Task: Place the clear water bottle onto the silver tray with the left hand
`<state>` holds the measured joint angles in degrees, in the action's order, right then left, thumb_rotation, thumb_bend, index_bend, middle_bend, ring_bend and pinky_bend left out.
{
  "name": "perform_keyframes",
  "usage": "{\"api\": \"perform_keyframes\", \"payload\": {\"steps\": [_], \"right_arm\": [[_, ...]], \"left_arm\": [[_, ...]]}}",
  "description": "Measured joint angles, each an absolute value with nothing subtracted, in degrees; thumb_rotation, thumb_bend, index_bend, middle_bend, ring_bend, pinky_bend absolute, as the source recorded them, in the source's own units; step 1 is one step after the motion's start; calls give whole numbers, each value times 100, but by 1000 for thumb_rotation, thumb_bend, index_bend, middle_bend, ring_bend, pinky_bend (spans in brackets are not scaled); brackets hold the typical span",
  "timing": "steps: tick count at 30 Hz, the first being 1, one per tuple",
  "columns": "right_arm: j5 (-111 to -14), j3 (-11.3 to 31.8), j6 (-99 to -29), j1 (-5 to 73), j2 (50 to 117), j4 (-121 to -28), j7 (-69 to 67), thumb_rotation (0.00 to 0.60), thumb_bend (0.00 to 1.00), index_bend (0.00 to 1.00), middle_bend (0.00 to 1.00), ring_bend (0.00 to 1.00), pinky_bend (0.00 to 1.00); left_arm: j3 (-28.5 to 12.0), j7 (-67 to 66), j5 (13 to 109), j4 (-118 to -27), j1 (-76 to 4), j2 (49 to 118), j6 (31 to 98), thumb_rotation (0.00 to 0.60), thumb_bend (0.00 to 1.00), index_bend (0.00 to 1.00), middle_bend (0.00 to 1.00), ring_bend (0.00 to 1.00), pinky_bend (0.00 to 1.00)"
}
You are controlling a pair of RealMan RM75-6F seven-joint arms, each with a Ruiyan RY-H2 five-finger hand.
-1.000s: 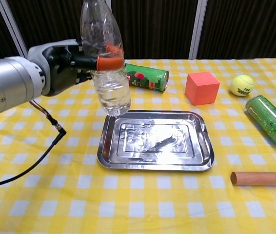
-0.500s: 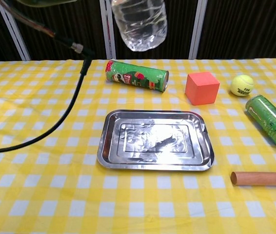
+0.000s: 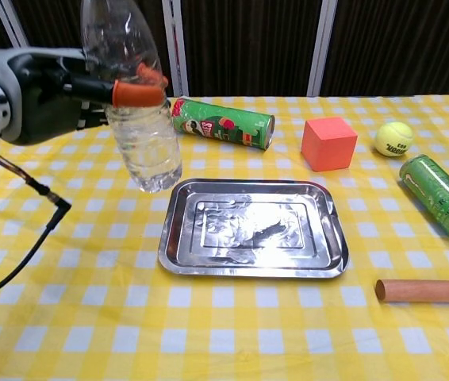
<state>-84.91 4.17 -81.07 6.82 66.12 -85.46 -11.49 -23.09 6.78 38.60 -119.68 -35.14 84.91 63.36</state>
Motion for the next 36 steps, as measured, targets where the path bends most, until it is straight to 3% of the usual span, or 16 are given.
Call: {"api": "perform_keyframes", "payload": {"steps": [7, 13, 19, 24, 30, 36], "right_arm": [[-8446, 431, -8087, 685, 6616, -8520, -1125, 600, 50, 54, 0, 0, 0], [-8448, 438, -8105, 684, 6627, -8507, -1061, 600, 49, 54, 0, 0, 0], [-8496, 420, -8129, 679, 6623, -8543, -1075, 600, 49, 54, 0, 0, 0], [-8477, 412, -8079, 694, 6642, -8530, -1009, 600, 50, 54, 0, 0, 0], [-8474, 408, -8058, 709, 6668, -8525, -970, 600, 50, 54, 0, 0, 0], [-8476, 401, -8065, 704, 6662, -8551, -949, 600, 50, 54, 0, 0, 0]], "left_arm": [[-2063, 1253, 4043, -11203, -3410, 8595, 5638, 600, 437, 505, 479, 0, 60], [-2204, 1334, 4168, -11571, -3434, 8555, 5635, 600, 437, 507, 487, 0, 60], [-2468, 1001, 4103, -12425, -3555, 8379, 5985, 600, 441, 508, 499, 0, 60], [-2859, 296, 3494, -13198, -3907, 8130, 6525, 600, 453, 511, 499, 0, 60], [-3484, -487, 2839, -13443, -4725, 8089, 7248, 600, 452, 512, 498, 0, 60], [-3751, -675, 2226, -13488, -5115, 8120, 7477, 600, 451, 512, 498, 0, 60]]}}
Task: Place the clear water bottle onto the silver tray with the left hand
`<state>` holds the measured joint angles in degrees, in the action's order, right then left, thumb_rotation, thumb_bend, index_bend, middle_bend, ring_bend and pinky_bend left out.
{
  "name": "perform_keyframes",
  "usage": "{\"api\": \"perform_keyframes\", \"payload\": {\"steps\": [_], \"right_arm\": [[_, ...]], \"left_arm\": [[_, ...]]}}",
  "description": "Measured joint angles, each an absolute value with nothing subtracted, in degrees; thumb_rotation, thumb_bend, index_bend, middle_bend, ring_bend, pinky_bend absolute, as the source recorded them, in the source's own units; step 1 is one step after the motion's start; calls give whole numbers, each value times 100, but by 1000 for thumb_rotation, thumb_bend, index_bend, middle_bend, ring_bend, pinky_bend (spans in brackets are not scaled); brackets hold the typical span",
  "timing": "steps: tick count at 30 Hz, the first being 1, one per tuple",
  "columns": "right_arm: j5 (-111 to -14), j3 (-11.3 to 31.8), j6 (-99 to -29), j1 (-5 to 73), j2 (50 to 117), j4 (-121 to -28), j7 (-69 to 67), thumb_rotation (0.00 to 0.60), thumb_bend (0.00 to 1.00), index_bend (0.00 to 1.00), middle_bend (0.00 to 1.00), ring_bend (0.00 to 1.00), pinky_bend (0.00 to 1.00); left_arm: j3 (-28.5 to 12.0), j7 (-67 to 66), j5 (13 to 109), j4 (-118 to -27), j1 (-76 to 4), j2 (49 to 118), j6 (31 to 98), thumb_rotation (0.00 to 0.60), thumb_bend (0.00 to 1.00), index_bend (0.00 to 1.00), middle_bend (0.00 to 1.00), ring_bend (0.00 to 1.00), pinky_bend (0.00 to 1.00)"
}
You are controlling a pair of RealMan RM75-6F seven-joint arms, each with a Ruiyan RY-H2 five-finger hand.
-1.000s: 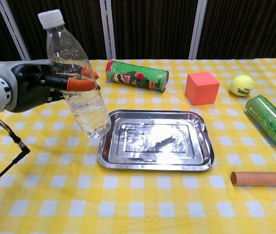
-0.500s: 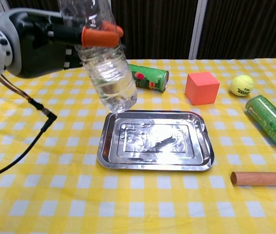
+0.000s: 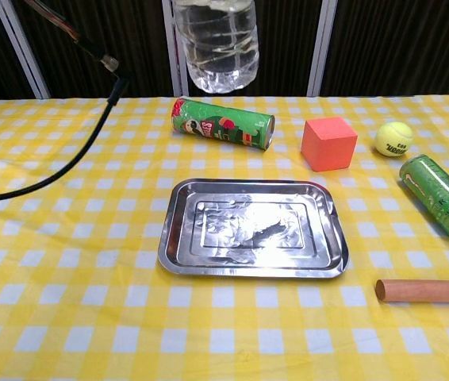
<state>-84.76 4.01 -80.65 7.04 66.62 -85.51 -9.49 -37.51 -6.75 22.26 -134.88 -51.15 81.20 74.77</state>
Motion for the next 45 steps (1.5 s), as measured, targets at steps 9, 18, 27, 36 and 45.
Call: {"api": "perform_keyframes", "payload": {"steps": [9, 18, 27, 36, 45], "right_arm": [[-8446, 413, -8051, 704, 6645, -8558, -975, 600, 49, 54, 0, 0, 0], [-8461, 407, -8058, 694, 6606, -8601, -1097, 600, 49, 54, 0, 0, 0], [-8463, 410, -8059, 683, 6557, -8587, -1256, 600, 49, 54, 0, 0, 0], [-8493, 382, -7994, 714, 6590, -8564, -1244, 600, 49, 54, 0, 0, 0], [-8474, 383, -7952, 734, 6591, -8498, -1285, 600, 50, 54, 0, 0, 0]], "left_arm": [[-3344, -464, 1958, -13498, -4759, 7786, 7288, 600, 451, 513, 497, 0, 60], [-2359, -177, 2839, -13136, -4169, 7680, 6984, 600, 452, 512, 497, 0, 60], [-2068, 367, 3940, -12224, -3861, 8162, 6812, 600, 456, 516, 500, 0, 60], [-2061, 151, 4185, -11389, -4182, 9363, 6979, 600, 456, 520, 501, 0, 60], [-2296, -252, 3956, -10780, -4884, 10611, 6772, 600, 459, 524, 503, 0, 60]]}}
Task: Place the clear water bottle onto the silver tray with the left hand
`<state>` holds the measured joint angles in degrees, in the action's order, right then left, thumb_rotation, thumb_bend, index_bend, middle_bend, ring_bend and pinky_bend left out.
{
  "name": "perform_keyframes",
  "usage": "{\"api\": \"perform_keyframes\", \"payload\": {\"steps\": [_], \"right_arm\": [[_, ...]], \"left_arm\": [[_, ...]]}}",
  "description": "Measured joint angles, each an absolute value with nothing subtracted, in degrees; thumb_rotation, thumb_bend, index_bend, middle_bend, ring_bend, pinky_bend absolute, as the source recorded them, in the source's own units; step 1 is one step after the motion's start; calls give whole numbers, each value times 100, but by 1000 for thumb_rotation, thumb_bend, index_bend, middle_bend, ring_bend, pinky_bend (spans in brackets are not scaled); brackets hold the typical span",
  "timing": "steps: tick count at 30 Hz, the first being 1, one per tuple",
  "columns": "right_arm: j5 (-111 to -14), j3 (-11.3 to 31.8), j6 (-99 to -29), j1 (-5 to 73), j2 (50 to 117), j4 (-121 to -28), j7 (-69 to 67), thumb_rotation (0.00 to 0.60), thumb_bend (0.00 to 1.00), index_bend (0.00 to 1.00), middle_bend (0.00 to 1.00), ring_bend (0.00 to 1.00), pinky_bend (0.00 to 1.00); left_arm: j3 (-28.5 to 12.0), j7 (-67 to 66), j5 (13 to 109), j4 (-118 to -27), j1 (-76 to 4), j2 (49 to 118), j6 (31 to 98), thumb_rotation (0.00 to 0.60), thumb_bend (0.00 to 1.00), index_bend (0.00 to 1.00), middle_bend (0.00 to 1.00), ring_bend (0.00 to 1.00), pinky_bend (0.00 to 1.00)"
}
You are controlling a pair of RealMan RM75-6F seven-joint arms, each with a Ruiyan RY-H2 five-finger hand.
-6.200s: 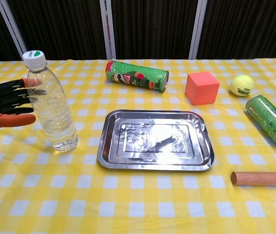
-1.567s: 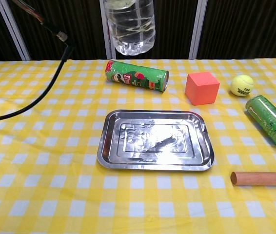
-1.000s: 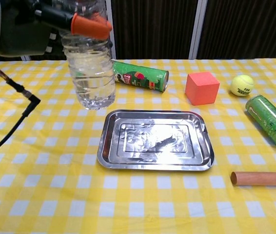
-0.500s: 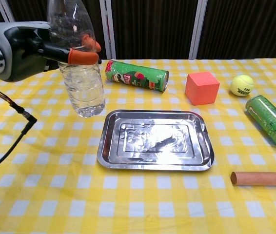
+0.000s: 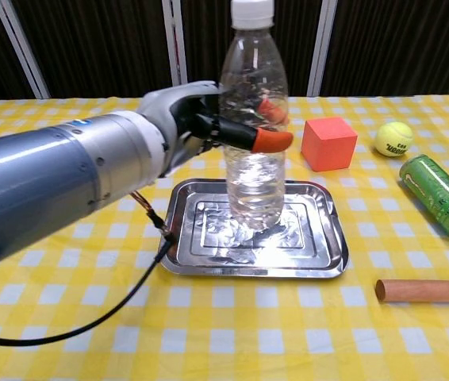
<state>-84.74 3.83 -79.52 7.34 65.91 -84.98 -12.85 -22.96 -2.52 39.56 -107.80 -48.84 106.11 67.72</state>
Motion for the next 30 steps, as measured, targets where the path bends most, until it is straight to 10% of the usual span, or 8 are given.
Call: {"api": "perform_keyframes", "payload": {"steps": [9, 19, 30], "right_arm": [[-8568, 338, -8008, 717, 6582, -8555, -1257, 600, 50, 54, 0, 0, 0], [-8537, 331, -7964, 733, 6615, -8606, -1142, 600, 50, 54, 0, 0, 0], [-8549, 308, -7864, 798, 6707, -8635, -976, 600, 50, 54, 0, 0, 0]], "left_arm": [[-2285, -484, 4053, -11107, -4686, 10379, 7080, 600, 468, 525, 508, 0, 60], [-2120, -158, 4307, -11782, -3676, 8541, 7130, 600, 468, 525, 508, 0, 60], [-2012, 1342, 4893, -11444, -2983, 7548, 6142, 600, 468, 525, 508, 0, 60]]}}
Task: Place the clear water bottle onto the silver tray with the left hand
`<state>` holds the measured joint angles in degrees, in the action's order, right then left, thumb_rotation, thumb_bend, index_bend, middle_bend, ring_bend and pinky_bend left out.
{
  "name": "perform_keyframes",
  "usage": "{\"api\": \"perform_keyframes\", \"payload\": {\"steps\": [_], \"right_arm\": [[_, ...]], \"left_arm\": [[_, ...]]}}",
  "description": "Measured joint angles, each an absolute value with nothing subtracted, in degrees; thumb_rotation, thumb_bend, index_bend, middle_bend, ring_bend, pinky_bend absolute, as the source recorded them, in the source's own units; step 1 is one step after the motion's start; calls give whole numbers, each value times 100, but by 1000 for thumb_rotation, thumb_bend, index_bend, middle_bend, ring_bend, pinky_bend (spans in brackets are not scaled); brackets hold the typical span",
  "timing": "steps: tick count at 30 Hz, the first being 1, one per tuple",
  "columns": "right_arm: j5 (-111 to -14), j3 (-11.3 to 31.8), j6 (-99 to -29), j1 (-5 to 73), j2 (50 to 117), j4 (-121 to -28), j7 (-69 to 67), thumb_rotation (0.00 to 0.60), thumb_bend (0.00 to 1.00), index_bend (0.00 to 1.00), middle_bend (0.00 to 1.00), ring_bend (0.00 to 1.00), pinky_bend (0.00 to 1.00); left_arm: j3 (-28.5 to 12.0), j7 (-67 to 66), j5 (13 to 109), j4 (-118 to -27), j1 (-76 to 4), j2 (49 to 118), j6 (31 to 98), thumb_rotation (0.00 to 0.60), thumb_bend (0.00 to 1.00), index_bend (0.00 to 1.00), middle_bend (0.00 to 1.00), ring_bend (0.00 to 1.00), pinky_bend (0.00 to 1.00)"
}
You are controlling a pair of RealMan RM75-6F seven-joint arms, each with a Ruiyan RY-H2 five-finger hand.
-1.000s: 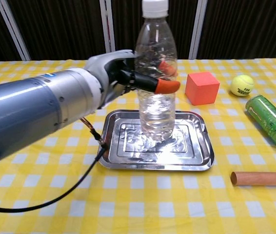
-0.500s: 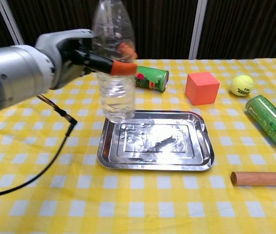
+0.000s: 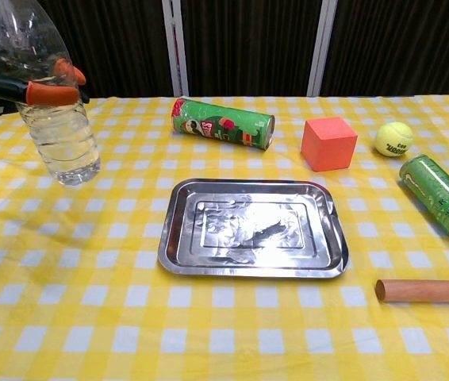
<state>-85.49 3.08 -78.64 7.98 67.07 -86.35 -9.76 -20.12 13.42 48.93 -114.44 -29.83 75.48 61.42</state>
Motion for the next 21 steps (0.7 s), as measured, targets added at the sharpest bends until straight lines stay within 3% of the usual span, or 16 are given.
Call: {"api": "perform_keyframes", "payload": {"steps": [7, 13, 21], "right_arm": [[-8543, 314, -7841, 817, 6698, -8597, -1054, 600, 49, 54, 0, 0, 0], [-8571, 318, -7906, 795, 6645, -8593, -1192, 600, 50, 54, 0, 0, 0], [-8606, 281, -7907, 780, 6619, -8590, -1297, 600, 49, 54, 0, 0, 0]], "left_arm": [[-2004, 752, 4740, -11391, -3470, 8354, 6187, 600, 468, 526, 508, 0, 60], [-2067, -92, 4338, -11208, -4098, 9514, 6543, 600, 468, 528, 508, 0, 60], [-2157, -754, 4165, -10224, -4676, 10809, 7072, 600, 468, 529, 507, 0, 60]]}}
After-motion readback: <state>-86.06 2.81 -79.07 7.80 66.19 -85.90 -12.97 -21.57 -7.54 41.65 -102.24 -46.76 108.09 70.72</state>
